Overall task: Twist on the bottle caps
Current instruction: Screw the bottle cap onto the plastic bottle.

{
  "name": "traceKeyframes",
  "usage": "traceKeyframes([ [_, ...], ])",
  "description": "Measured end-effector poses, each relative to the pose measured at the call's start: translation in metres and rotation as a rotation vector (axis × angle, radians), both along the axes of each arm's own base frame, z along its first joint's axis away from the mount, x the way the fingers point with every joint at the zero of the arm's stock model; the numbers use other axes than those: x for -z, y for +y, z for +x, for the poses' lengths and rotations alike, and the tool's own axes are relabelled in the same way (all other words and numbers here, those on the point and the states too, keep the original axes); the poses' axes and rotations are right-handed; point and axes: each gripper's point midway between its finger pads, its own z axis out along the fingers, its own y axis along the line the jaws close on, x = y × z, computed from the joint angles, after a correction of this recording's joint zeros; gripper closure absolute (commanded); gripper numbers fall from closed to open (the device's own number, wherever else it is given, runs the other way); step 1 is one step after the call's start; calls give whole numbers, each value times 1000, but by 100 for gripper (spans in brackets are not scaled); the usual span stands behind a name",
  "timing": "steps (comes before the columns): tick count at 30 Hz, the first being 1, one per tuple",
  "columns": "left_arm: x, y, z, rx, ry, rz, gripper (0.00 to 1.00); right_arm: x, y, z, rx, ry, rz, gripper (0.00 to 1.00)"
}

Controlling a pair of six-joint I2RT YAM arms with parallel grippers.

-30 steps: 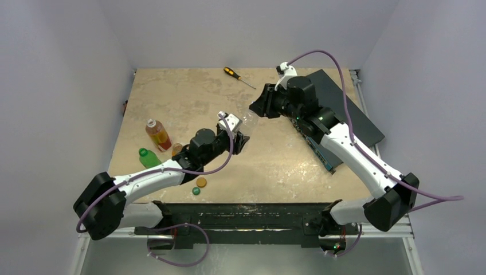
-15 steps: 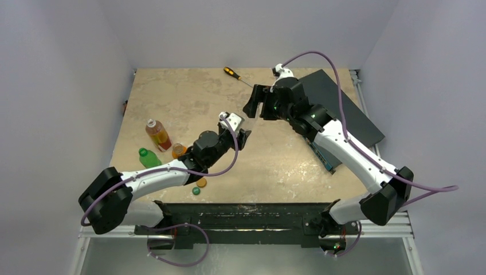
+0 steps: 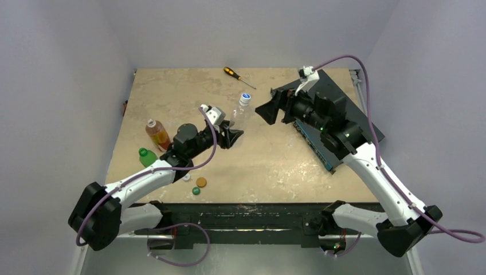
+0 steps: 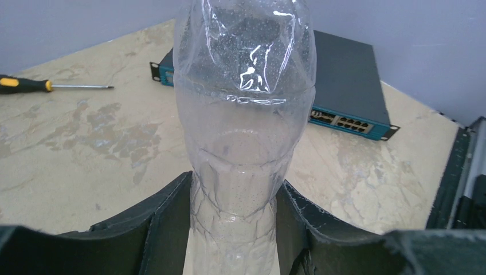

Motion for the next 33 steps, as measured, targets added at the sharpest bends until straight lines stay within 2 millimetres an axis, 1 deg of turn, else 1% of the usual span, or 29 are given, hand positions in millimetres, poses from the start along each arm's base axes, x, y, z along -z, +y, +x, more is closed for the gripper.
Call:
traceKeyframes([
  [3,-11,2,-12,88,5,-31,100,-3,-13,4,-54,-45,30,4],
  [5,-15,1,-21,150,12,-44,100,-2,-14,5,-108,-73,46,10],
  [6,-17,0,-27,185,21,-52,100,-3,-13,5,-133,-87,53,14],
  [8,-18,-1,-36,244,41,-64,100,-5,-5,-3,-219,-115,74,20],
  [12,-18,-7,-54,346,79,-82,100,-20,11,-19,-387,-200,134,25],
  [17,-19,-12,-69,427,113,-98,100,-33,23,-27,-508,-266,187,31],
  [19,-19,-13,-73,446,121,-102,100,-33,26,-26,-528,-272,197,31],
  [25,-20,-14,-79,478,137,-110,100,-24,32,-18,-546,-240,206,34],
  [29,-22,-15,-80,485,143,-119,100,-21,34,-19,-564,-229,210,37],
  [33,-24,-16,-80,491,135,-124,100,-24,35,-22,-579,-241,215,40],
])
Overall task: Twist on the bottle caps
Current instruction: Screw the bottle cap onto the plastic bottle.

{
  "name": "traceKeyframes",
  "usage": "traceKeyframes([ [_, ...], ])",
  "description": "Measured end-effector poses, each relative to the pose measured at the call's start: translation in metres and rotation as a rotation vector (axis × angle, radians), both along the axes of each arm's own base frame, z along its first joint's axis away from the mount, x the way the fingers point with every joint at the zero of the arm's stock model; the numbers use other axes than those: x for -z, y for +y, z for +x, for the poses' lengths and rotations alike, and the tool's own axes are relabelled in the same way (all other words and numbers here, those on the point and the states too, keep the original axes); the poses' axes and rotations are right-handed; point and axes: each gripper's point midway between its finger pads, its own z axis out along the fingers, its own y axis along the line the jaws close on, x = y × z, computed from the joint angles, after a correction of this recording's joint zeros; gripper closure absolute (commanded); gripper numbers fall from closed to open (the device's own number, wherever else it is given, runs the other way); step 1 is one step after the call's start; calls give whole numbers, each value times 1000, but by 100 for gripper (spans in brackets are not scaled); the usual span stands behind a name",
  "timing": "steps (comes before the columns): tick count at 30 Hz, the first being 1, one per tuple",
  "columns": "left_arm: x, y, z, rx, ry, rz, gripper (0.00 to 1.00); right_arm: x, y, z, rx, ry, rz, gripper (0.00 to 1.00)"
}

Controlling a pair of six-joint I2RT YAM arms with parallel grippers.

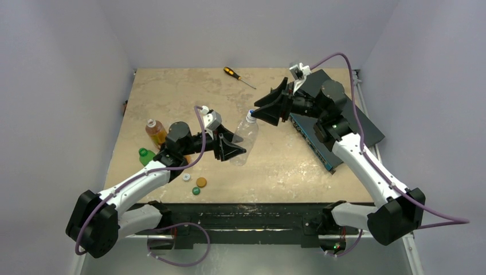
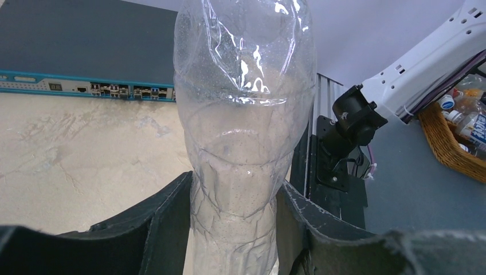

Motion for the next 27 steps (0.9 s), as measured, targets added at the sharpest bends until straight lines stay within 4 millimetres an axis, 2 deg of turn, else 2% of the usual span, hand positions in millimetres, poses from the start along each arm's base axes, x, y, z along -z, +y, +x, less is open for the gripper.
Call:
traceKeyframes([
  [7,1,-1,0,6,7,-2,100,3,3,-5,-24,3,-3,43],
  [18,2,-2,0,6,21,-4,100,4,7,-9,-39,6,-4,63],
  [27,4,-3,2,8,26,-4,100,8,7,-6,-18,13,-16,70],
])
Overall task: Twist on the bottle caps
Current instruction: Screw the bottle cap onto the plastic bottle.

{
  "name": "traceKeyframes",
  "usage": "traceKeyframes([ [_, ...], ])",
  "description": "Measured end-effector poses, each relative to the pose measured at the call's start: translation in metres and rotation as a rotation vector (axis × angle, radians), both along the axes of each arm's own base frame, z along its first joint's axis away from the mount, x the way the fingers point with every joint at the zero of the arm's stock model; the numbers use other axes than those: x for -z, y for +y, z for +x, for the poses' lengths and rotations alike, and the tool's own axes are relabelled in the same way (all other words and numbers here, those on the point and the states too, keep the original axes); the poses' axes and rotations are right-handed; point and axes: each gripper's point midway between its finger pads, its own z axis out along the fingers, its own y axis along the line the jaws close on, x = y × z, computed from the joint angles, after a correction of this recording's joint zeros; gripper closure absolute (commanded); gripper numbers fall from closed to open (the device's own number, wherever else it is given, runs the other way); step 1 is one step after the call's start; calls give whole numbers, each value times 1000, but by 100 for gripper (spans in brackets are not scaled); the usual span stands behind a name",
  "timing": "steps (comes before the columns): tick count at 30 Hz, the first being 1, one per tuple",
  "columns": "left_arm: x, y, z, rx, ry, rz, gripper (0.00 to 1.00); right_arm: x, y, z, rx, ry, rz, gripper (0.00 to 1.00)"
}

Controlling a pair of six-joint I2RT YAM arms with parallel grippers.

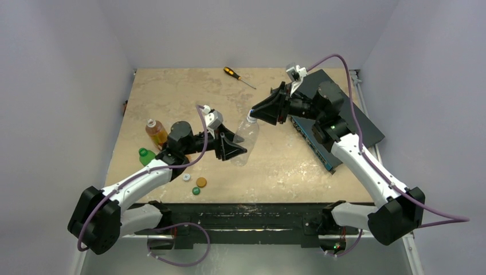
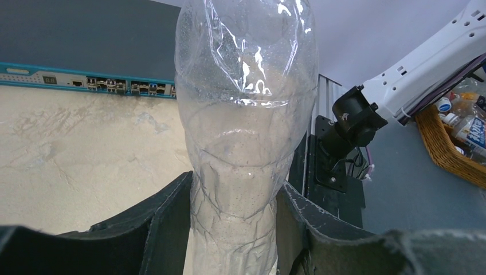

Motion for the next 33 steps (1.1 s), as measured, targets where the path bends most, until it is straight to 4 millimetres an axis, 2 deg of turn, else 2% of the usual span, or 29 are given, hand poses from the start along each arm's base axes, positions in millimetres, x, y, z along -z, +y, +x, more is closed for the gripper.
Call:
traceKeyframes([
  [4,5,1,7,-33,6,12,100,6,-1,6,42,27,-16,73],
  [9,12,5,26,-128,-2,54,100,17,-1,23,158,81,-51,77],
  [20,26,7,73,-417,-78,183,100,34,3,77,540,252,-158,84],
  [27,42,11,99,-628,-136,323,100,53,1,105,785,352,-238,88],
  [30,48,15,105,-689,-150,372,100,61,0,113,852,386,-262,81],
  [31,49,16,107,-706,-153,386,100,63,-1,115,869,392,-266,76],
  [33,49,18,110,-731,-159,401,100,63,-2,117,890,403,-268,59],
])
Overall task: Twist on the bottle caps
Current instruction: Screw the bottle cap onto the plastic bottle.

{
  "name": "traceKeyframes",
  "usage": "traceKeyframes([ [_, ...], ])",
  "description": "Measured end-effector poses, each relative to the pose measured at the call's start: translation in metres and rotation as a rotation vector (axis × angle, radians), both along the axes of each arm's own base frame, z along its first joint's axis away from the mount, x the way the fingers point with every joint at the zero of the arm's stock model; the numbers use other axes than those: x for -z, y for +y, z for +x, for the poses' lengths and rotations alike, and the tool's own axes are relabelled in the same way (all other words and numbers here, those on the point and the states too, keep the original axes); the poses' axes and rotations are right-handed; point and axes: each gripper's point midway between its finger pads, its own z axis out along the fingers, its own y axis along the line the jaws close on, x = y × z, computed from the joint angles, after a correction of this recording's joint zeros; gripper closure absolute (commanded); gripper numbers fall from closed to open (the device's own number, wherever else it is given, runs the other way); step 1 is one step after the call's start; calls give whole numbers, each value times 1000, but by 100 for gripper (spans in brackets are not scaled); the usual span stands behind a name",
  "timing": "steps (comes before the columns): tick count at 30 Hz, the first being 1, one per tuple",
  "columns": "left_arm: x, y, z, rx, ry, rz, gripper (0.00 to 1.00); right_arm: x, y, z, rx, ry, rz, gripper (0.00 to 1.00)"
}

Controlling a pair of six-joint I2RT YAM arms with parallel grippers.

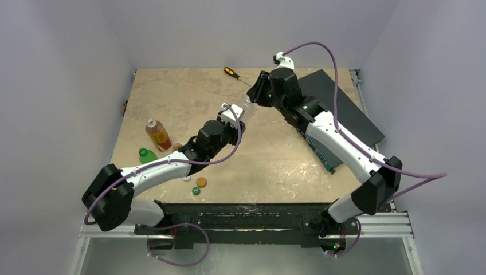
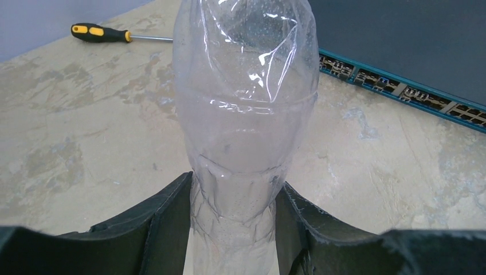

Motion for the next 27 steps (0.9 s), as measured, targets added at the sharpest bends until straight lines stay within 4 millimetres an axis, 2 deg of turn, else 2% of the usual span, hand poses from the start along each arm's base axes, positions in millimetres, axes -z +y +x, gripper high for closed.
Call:
traceKeyframes([
  [3,-3,0,2,-10,-17,9,100,-2,-2,-1,15,12,5,32],
  [5,-12,-1,5,-16,-41,-12,100,4,1,-10,-4,46,0,18],
  [9,-30,-2,6,-14,-80,-55,100,12,3,-23,-39,89,-19,5],
  [11,-36,-4,3,2,-89,-69,100,5,-2,-25,-48,84,-6,4],
  [18,-43,-9,-16,149,-66,-112,100,-50,-33,-40,-184,-97,84,5],
  [21,-48,-8,-21,241,-37,-156,100,-57,-39,-53,-284,-169,84,8],
  [27,-58,-5,-43,436,32,-250,100,-55,-25,-83,-522,-253,87,10],
])
